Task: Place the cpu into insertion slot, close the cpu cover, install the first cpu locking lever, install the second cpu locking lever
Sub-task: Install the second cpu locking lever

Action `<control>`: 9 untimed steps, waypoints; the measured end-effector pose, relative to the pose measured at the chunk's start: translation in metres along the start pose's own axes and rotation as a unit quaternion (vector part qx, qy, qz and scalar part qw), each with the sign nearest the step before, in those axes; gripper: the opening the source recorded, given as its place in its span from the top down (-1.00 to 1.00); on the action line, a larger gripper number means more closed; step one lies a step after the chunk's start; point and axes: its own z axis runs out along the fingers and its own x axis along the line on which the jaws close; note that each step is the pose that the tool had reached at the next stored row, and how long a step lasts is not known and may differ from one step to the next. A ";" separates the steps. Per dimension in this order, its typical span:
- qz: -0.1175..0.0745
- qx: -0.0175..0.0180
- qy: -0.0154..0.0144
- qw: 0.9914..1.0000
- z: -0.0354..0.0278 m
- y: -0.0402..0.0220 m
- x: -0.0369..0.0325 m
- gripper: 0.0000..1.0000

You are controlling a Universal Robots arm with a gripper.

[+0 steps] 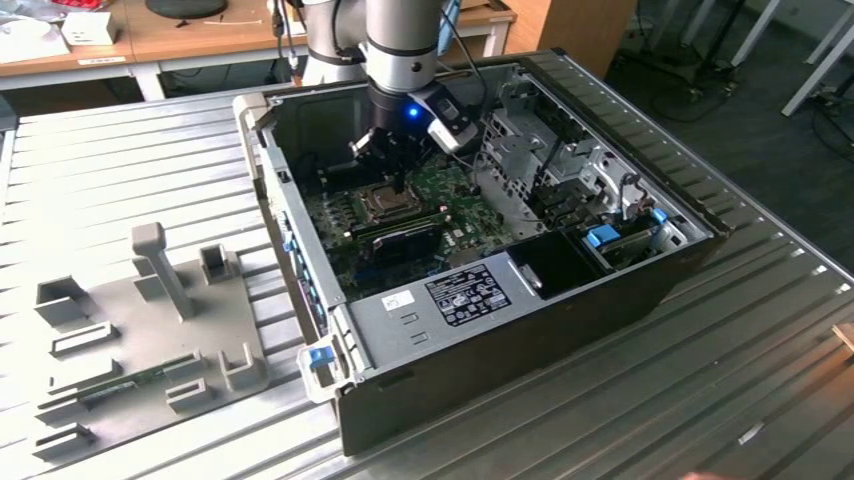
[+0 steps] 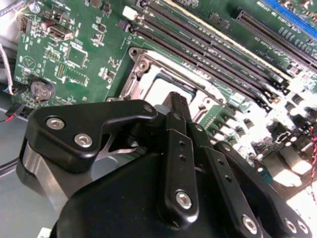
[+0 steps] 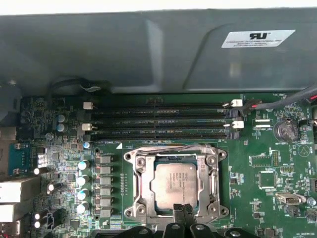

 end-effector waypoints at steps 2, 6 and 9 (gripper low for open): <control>0.000 0.000 0.000 1.000 0.0000 0.0000 0.0000 0.80; 0.000 0.000 0.000 1.000 -0.0001 -0.0001 0.0001 0.80; 0.000 0.000 0.000 1.000 -0.0031 0.0001 -0.0001 0.80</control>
